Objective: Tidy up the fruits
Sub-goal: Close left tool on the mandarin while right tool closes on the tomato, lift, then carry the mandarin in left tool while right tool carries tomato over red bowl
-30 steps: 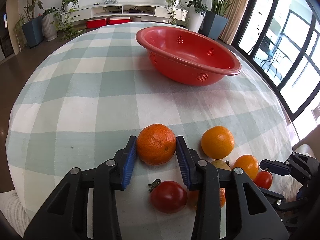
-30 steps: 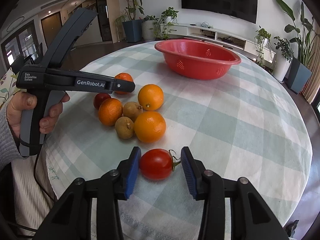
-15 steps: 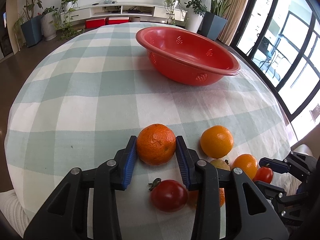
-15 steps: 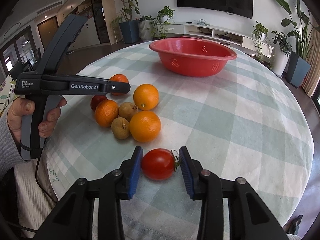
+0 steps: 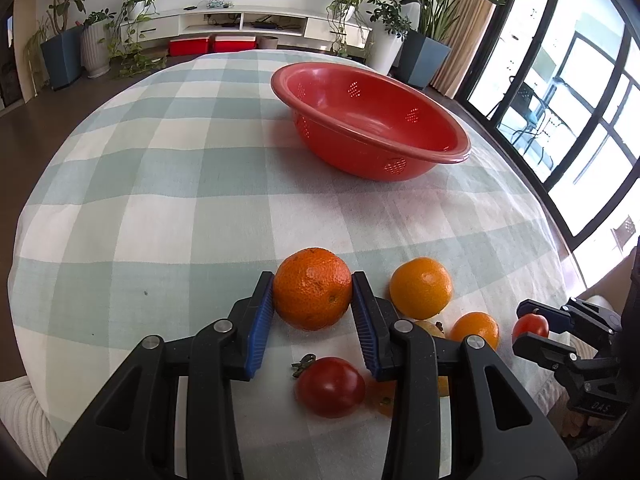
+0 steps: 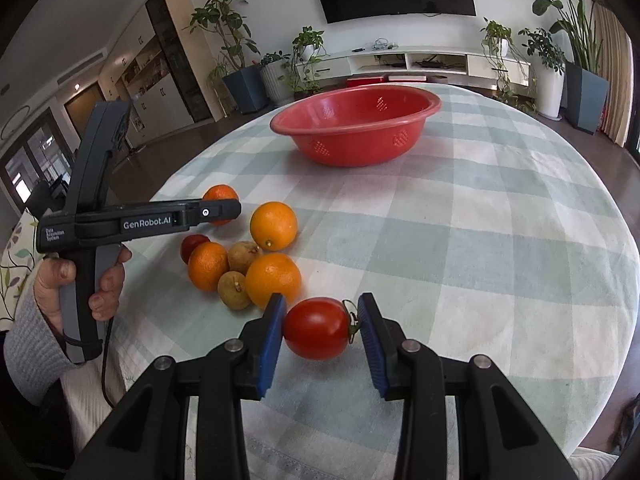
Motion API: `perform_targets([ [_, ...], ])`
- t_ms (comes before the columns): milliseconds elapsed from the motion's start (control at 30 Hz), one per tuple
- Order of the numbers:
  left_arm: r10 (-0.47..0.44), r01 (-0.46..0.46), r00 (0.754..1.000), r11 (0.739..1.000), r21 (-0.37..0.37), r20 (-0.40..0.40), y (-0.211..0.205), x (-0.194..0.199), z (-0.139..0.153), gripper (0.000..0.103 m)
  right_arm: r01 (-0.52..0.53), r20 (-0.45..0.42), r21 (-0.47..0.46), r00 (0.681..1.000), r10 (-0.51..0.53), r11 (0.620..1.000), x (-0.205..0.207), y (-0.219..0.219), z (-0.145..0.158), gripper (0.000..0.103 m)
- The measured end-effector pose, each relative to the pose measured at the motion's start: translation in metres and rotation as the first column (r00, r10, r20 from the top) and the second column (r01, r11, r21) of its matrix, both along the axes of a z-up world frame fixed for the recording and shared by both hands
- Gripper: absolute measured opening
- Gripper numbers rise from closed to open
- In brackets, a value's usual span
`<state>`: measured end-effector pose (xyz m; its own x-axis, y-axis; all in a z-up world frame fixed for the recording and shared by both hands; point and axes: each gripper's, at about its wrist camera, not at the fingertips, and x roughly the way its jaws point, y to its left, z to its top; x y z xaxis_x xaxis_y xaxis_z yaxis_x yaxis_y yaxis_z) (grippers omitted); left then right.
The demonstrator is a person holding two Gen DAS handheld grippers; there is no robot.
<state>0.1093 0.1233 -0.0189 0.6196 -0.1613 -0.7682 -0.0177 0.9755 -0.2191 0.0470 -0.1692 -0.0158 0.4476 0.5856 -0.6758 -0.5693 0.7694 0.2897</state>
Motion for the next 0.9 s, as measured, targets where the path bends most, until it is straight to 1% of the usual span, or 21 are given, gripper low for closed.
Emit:
perform_targets([
  [167,-0.011,0.012,1.0,1.0,-0.017,0.008,-0.001,0.0,0.005,0.035,0.023,-0.034,0.062,0.999,-0.021,0.998,0.011,-0.007,0.004,0.04],
  [433,-0.019,0.02,1.0,0.999,-0.032,0.025,0.0,0.007,0.017,0.035,0.051,-0.045,0.129,0.998,-0.046,0.99,0.034,-0.011,0.019,0.04],
  [667,-0.028,0.029,0.999,0.998,-0.049,0.031,0.001,0.018,0.025,0.035,0.056,-0.021,0.15,0.998,-0.054,0.987,0.059,-0.005,0.036,0.04],
  [900,-0.05,0.052,0.997,0.998,-0.044,0.056,-0.002,0.032,0.039,0.035,0.066,-0.006,0.159,0.998,-0.066,0.985,0.088,0.003,0.046,0.04],
])
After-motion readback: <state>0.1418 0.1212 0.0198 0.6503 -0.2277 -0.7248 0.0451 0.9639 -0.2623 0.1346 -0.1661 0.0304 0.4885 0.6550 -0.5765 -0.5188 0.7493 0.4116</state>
